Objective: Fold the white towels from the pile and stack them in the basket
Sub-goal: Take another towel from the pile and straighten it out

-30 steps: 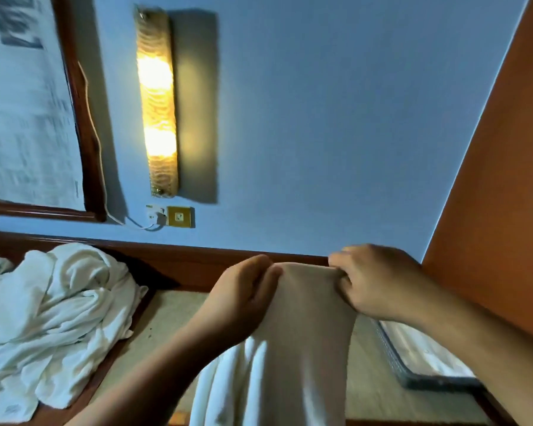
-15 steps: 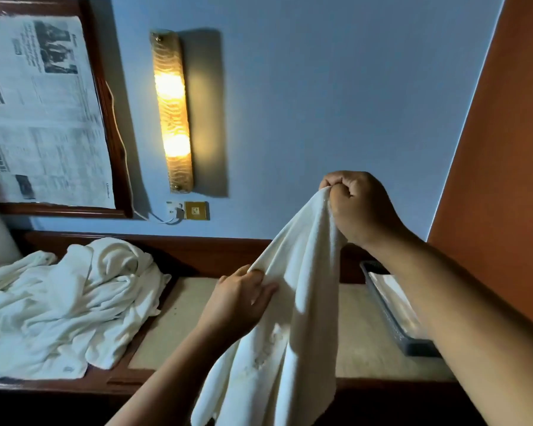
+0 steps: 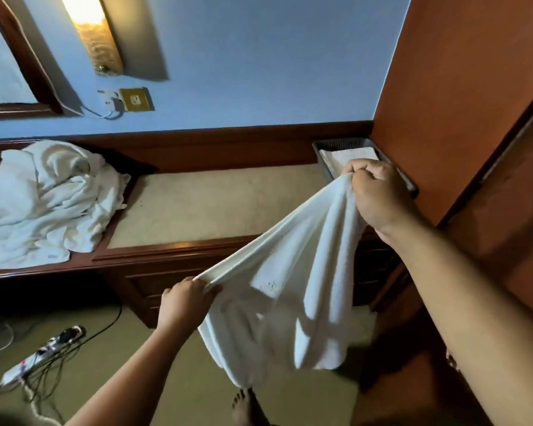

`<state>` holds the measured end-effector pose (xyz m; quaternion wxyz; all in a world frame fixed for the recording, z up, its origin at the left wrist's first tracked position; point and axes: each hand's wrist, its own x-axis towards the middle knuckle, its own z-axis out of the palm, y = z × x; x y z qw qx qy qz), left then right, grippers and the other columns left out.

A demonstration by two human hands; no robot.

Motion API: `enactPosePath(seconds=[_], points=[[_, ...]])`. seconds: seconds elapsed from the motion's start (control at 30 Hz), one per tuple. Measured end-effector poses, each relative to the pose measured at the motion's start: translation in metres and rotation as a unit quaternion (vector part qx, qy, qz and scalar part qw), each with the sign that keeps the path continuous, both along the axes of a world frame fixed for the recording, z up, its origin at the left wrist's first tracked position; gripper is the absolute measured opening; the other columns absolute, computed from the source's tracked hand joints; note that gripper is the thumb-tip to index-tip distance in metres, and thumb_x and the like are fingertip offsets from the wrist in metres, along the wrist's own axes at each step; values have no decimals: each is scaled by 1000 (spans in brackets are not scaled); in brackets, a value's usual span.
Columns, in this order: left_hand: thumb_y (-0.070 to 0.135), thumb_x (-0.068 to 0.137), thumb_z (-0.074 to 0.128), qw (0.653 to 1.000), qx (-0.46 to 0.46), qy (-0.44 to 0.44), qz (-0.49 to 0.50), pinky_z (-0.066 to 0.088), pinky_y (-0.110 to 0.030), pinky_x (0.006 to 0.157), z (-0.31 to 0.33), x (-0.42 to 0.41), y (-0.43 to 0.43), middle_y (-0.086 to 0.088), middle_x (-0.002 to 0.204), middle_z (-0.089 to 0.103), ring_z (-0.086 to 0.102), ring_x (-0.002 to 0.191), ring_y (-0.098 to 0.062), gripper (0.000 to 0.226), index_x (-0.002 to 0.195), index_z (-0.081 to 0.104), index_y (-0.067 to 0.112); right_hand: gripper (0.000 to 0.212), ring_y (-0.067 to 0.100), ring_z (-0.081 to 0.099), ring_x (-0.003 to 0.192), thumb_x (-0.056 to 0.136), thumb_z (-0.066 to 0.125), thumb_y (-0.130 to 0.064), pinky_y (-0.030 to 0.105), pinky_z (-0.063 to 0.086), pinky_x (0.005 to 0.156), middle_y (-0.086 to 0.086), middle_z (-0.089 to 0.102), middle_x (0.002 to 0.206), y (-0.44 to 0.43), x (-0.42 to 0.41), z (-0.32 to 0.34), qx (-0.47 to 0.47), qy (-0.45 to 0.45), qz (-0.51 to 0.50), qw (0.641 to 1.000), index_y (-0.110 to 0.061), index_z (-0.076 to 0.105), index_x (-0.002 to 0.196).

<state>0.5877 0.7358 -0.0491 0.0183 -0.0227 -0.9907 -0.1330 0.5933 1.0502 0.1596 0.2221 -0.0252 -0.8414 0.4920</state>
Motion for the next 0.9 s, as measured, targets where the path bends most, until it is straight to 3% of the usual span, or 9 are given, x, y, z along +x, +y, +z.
enactPosePath(seconds=[0.1, 0.2, 0.33, 0.4, 0.5, 0.6, 0.7, 0.8, 0.9], points=[[45, 95, 62, 992, 112, 40, 29, 48, -37, 66, -6, 32, -12, -7, 78, 65, 65, 77, -34, 38, 74, 68, 14, 26, 5, 36, 47, 64, 33, -14, 24, 25, 51, -13, 42, 45, 0, 16, -17, -38, -56, -24, 997, -23, 54, 53], [33, 94, 67, 976, 196, 84, 40, 34, -33, 52, -3, 57, -28, 1, 59, 46, 50, 52, -20, 52, 51, 41, 18, 21, 9, 40, 53, 72, 40, -18, 27, 28, 55, -15, 45, 47, -14, 24, -33, -55, -97, -30, 993, -22, 56, 59], [24, 91, 70, 962, 223, 126, 91, 35, -34, 52, 8, 57, -68, 1, 57, 43, 46, 52, -15, 50, 53, 43, 9, 33, 6, 45, 58, 78, 78, -49, 30, 34, 65, -16, 50, 55, -30, 26, -46, -27, -172, 93, 980, -21, 61, 73], [27, 91, 72, 965, 205, 126, 104, 34, -35, 53, 7, 52, -97, 1, 58, 42, 44, 52, -14, 51, 54, 40, 11, 37, -1, 55, 64, 71, 81, -53, 23, 41, 64, -16, 63, 66, -38, 26, -42, 97, -263, 238, 930, -23, 65, 85], [24, 90, 73, 975, 168, 102, 109, 32, -33, 55, 0, 48, -135, 4, 60, 45, 45, 55, -17, 44, 61, 39, 19, 24, -4, 60, 62, 76, 86, -31, 14, 43, 56, -16, 69, 74, -64, 19, -40, 223, -317, 333, 859, -28, 69, 92], [20, 88, 68, 976, 179, 18, 120, 37, -34, 59, 0, 39, -155, 8, 71, 55, 53, 65, -23, 23, 85, 46, 24, 17, 6, 65, 76, 81, 81, -22, 30, 51, 67, -9, 71, 80, -96, -1, -44, 242, -250, 282, 894, -35, 70, 83], [15, 83, 68, 978, 182, -90, 45, 40, -32, 64, 7, 23, -164, 11, 79, 60, 58, 73, -18, 24, 91, 51, 31, 32, -1, 62, 74, 80, 70, -3, 16, 45, 62, -14, 67, 74, -134, -13, -39, 228, -146, 289, 918, -35, 71, 83], [30, 75, 66, 967, 152, -196, -60, 47, -38, 68, 13, 8, -158, 10, 73, 58, 53, 67, -6, 11, 78, 56, 24, 36, 0, 64, 78, 75, 66, 5, 17, 47, 62, -16, 67, 80, -173, -19, -29, 242, -22, 349, 905, -26, 76, 89], [41, 79, 69, 951, 218, -174, -134, 54, -35, 79, 16, 0, -136, 9, 97, 66, 63, 88, -5, 29, 100, 62, 23, 31, 0, 60, 76, 76, 68, 5, 10, 40, 64, -20, 59, 81, -204, -21, -29, 264, 43, 403, 875, -20, 77, 92]])
